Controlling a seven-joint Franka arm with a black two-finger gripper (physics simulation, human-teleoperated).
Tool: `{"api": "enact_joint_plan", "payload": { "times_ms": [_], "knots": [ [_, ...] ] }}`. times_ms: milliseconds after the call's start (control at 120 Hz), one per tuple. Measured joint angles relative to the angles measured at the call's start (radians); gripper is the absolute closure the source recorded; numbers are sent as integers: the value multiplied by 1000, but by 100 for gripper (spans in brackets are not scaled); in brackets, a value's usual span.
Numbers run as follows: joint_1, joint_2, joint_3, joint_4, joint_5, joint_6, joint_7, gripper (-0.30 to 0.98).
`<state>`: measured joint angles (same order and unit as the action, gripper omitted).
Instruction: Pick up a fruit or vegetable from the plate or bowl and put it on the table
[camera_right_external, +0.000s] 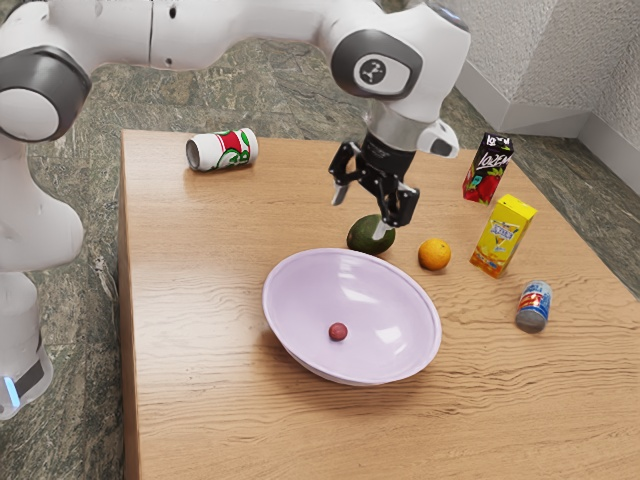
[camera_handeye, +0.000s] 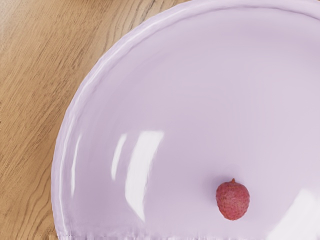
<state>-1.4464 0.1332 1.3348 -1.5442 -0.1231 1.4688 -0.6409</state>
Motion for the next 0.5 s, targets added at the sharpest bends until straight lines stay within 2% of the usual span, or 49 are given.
{"api": "enact_joint_plan", "payload": {
  "times_ms": [58, 308, 500],
  "knots": [
    [0, 6, -12, 2, 15, -2, -52, 0],
    [117, 9, -11, -6, -106, -23, -223, 0],
    [115, 21, -30, -20, -127, -28, -306, 0]
  ]
}}
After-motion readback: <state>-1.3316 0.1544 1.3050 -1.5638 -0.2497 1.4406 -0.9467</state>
